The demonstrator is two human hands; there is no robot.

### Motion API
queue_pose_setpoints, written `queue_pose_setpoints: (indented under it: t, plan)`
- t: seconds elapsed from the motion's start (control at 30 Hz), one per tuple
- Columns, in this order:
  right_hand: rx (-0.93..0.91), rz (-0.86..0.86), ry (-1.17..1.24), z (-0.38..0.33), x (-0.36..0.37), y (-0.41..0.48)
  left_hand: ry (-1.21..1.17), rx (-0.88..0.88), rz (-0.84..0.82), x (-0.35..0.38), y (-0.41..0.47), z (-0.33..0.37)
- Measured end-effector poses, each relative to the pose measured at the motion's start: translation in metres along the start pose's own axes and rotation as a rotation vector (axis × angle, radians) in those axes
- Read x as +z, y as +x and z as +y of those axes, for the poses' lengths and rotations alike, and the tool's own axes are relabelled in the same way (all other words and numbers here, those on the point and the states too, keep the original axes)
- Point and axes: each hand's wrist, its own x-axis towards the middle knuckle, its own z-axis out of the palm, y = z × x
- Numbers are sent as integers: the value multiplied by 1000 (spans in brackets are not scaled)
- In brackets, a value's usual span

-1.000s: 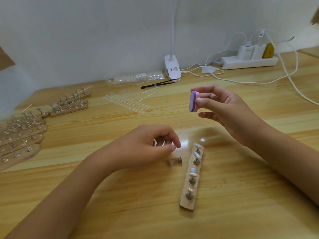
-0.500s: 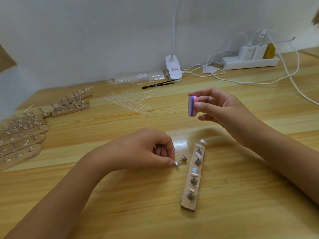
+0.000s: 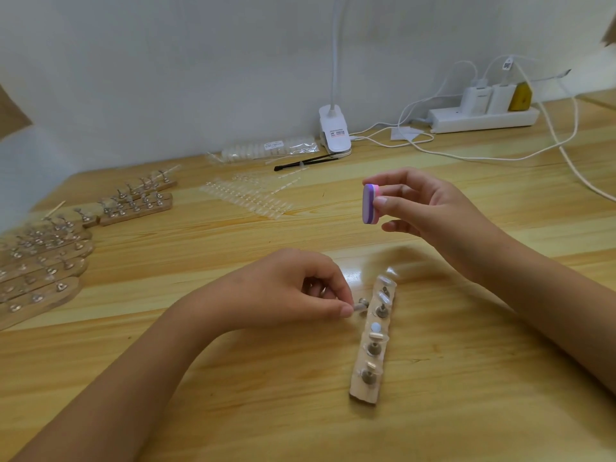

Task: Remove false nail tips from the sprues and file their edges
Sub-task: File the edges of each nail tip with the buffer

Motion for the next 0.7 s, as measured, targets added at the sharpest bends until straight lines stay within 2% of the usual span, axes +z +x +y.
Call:
queue_pose_setpoints:
  t: [0.37,0.7]
  plan:
    - [8,-2,-14,-1,1,-1,-124,83,-20,3,-1,6]
    - [24,-4,-53,-3,2,-2,-94,94,15,11,1,9]
